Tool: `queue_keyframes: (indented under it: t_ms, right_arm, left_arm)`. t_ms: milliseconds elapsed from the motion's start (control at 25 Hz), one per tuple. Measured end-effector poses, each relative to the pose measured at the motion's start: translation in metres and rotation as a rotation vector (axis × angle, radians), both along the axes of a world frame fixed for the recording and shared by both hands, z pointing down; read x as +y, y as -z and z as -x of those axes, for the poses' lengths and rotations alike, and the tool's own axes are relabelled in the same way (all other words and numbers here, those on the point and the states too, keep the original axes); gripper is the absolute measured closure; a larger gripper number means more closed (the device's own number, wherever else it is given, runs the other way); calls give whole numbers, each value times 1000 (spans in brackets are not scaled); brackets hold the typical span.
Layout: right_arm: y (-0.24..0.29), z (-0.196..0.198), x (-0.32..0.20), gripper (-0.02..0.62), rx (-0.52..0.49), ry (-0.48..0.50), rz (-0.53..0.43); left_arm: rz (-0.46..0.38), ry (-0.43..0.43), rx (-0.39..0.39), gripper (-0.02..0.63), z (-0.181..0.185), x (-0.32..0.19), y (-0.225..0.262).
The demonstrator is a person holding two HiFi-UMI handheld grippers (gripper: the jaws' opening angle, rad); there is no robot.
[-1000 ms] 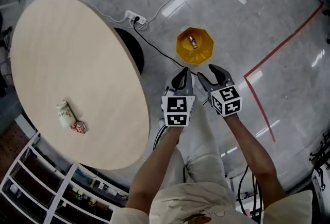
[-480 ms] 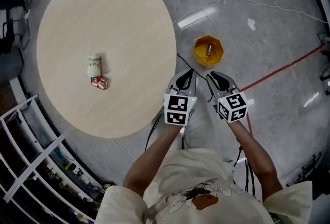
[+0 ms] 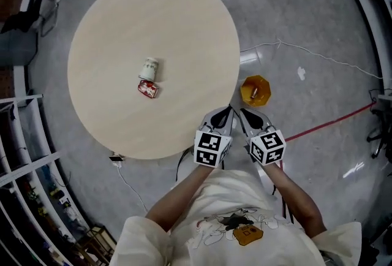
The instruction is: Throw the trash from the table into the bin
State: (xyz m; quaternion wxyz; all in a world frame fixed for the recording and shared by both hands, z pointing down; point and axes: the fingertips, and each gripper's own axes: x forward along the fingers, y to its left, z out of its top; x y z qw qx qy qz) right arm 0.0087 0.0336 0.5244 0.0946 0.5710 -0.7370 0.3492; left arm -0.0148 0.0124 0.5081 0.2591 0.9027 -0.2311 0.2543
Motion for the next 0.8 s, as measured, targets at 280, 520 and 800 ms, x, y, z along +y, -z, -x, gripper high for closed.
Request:
queue_keyframes:
  t_ms: [280, 520, 800]
  right_arm:
    - [35, 90, -19, 589, 7, 124, -40]
    - [45, 164, -47, 589, 5, 260, -70]
    - [59, 242, -63, 589, 10, 357, -84]
  left_arm:
    - [-30, 81, 12, 600, 87, -16, 33]
    - [-49, 218, 22, 600, 169, -39, 47]
    - [-50, 350, 41, 600, 257, -53, 54]
